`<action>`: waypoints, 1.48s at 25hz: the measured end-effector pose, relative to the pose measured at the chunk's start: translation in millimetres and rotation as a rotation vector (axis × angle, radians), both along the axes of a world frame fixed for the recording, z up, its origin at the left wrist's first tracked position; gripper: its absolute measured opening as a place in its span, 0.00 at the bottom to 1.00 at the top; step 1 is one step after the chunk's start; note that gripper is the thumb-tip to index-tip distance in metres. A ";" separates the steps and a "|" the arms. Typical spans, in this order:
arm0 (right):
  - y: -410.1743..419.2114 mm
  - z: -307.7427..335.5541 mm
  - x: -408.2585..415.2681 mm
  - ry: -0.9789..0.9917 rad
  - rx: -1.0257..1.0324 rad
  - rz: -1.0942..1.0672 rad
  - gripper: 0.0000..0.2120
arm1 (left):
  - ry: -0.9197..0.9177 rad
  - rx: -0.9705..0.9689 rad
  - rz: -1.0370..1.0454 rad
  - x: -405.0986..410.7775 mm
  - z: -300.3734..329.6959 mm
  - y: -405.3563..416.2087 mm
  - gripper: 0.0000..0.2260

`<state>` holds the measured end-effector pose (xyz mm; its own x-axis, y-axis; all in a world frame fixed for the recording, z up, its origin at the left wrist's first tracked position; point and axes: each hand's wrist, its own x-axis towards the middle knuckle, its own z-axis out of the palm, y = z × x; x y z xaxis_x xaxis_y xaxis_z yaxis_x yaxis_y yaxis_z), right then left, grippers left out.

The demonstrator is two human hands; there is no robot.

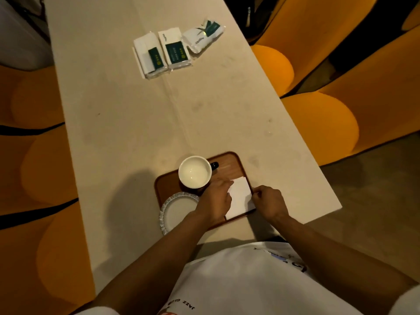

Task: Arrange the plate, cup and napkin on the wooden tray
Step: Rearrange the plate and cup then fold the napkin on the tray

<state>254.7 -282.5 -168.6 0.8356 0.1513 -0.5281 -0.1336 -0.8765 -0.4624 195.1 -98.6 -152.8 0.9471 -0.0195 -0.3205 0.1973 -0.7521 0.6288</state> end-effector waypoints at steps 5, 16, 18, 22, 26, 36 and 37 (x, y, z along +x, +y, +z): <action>6.9 0.7 -3.5 0.065 -0.099 0.060 0.11 | 0.156 0.345 -0.320 29.1 -15.7 -5.3 0.25; 19.8 -8.2 1.1 0.019 -0.133 0.142 0.08 | 0.176 0.396 -0.134 5.5 -33.8 -12.8 0.26; 23.1 -10.9 3.8 0.007 -0.123 0.138 0.08 | 0.179 0.408 -0.133 2.8 -34.0 -13.4 0.28; 29.2 -15.6 14.3 -0.034 -0.094 0.151 0.06 | 0.210 0.389 -0.074 3.7 -31.5 -12.7 0.30; 36.1 -18.1 28.7 -0.105 -0.048 0.190 0.08 | 0.220 0.392 -0.015 1.7 -30.6 -15.5 0.32; 33.8 -21.6 27.5 -0.147 0.043 0.210 0.11 | 0.214 0.421 0.026 -10.5 -33.9 -21.0 0.35; 30.3 -20.6 23.1 -0.159 0.052 0.210 0.11 | 0.203 0.418 0.030 -13.2 -36.3 -20.5 0.37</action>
